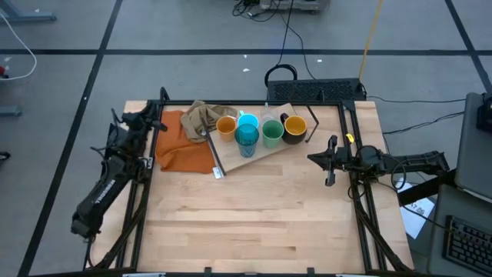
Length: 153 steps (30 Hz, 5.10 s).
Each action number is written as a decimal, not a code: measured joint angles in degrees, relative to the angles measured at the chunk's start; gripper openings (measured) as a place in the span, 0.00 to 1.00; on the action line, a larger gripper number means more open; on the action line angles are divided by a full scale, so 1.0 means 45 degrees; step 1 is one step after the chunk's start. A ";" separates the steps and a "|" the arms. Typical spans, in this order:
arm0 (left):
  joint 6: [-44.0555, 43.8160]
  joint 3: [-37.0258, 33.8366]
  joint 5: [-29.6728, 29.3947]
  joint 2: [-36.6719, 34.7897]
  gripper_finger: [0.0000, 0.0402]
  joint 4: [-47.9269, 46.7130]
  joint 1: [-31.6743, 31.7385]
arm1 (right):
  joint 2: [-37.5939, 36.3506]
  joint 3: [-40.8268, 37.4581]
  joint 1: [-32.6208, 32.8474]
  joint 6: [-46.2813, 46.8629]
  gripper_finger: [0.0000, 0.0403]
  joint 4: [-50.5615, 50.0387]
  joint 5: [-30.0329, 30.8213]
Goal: Stack small to large cups/mugs on shelf
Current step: Return to Home Position
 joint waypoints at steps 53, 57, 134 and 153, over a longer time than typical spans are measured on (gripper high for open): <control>0.1051 -0.0391 0.0239 0.2489 0.04 -0.0855 -1.4775 | 0.0005 -0.0005 -0.0010 0.0209 0.00 -0.0160 0.0724; 0.1314 -0.0386 -0.0260 0.2486 0.02 -0.0598 -1.4790 | 0.0005 -0.0005 -0.0010 0.0214 0.00 -0.0163 0.0721; 0.1592 -0.0381 0.0835 -0.0017 0.01 -0.1455 -1.4773 | -0.0597 -0.0005 0.0262 0.0243 0.00 -0.0821 -0.2671; 0.1689 -0.0411 0.0768 -0.0015 0.09 -0.1027 -1.4774 | -0.0520 -0.0005 0.0257 0.0029 0.00 -0.1219 -0.3273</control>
